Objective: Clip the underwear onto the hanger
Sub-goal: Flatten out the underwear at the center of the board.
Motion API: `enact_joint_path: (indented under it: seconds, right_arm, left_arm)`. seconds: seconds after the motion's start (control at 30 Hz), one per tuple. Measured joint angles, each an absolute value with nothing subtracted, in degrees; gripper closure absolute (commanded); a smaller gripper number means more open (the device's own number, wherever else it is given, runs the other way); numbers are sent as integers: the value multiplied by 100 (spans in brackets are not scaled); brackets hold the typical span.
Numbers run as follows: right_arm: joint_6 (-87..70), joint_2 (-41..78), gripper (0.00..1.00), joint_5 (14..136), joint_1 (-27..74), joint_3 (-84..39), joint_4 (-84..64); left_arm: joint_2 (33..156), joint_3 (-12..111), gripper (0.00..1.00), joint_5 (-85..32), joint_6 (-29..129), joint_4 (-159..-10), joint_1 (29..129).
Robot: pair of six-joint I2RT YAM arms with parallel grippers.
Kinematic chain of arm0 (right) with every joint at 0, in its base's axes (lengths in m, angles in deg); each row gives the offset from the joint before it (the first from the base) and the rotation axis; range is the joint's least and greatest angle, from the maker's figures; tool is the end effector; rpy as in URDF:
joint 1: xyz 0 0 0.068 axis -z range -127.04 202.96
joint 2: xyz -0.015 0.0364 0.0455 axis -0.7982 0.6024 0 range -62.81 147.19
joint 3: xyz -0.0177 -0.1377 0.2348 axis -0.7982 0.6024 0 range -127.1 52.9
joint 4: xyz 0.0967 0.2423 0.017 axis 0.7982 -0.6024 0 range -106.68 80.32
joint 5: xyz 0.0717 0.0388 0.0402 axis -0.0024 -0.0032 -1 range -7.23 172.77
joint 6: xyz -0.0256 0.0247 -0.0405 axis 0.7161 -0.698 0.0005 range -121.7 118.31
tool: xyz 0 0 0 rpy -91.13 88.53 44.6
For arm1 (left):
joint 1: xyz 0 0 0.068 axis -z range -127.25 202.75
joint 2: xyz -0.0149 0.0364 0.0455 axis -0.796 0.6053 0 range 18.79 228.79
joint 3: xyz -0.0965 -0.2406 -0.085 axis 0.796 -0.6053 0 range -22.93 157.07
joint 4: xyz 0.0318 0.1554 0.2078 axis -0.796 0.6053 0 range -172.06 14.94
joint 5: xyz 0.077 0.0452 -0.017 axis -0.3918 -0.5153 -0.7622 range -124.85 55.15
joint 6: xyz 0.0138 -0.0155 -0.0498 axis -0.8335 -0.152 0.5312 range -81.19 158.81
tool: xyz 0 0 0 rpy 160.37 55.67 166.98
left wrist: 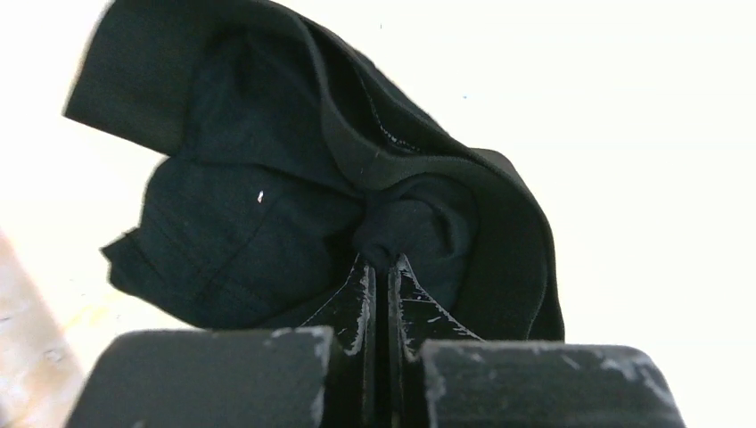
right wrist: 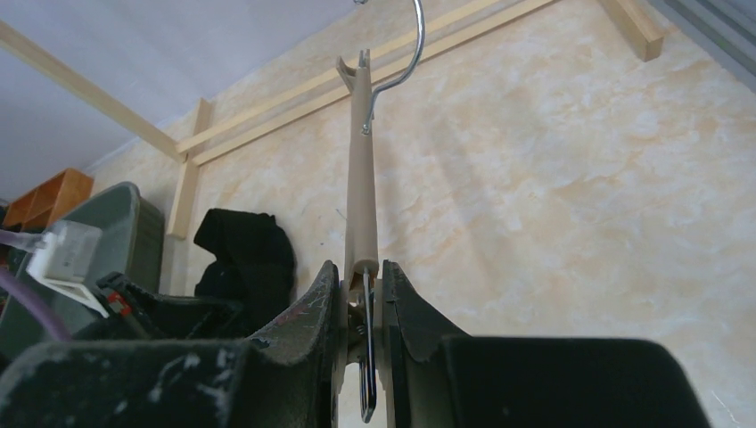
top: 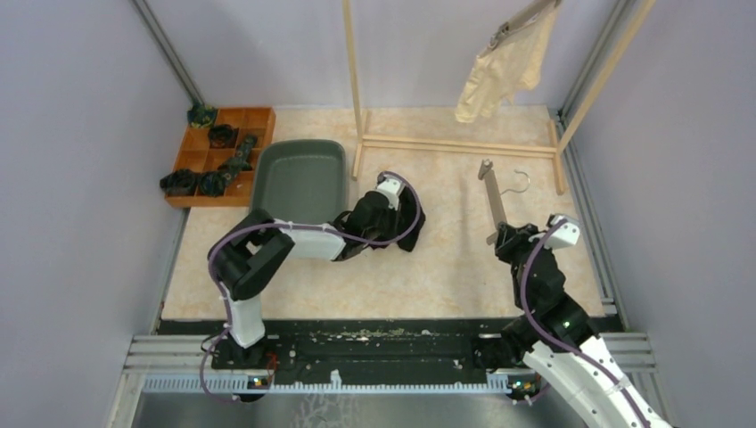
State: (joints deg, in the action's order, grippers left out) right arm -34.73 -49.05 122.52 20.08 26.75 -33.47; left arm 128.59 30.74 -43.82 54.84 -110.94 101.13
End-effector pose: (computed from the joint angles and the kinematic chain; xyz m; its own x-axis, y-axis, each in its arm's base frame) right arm 0.0874 0.0294 0.2675 -0.0797 0.4475 -0.8907 0.1819 0.8851 0.4284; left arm 0.2649 -0.2900 0.1419 -0.4708 0.1192 -0.8741 0.5372 0.8247 -0.1769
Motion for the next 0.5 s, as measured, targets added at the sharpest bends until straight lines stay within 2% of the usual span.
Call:
enact_joint_path:
  seconds: [0.13, 0.27, 0.5]
  right_arm:
    - [-3491, -4691, 100, 12027, 2008, 2754, -3098]
    - [-3517, -4512, 100, 11867, 2008, 2835, -2914]
    - [-3534, -4464, 100, 11767, 2008, 2891, -2798]
  left_arm:
    - [12148, 3229, 100, -4468, 5464, -10198, 10122]
    - [11797, 4162, 100, -4804, 5344, -9000, 10222]
    - [12240, 5789, 100, -5897, 4986, -7339, 10718]
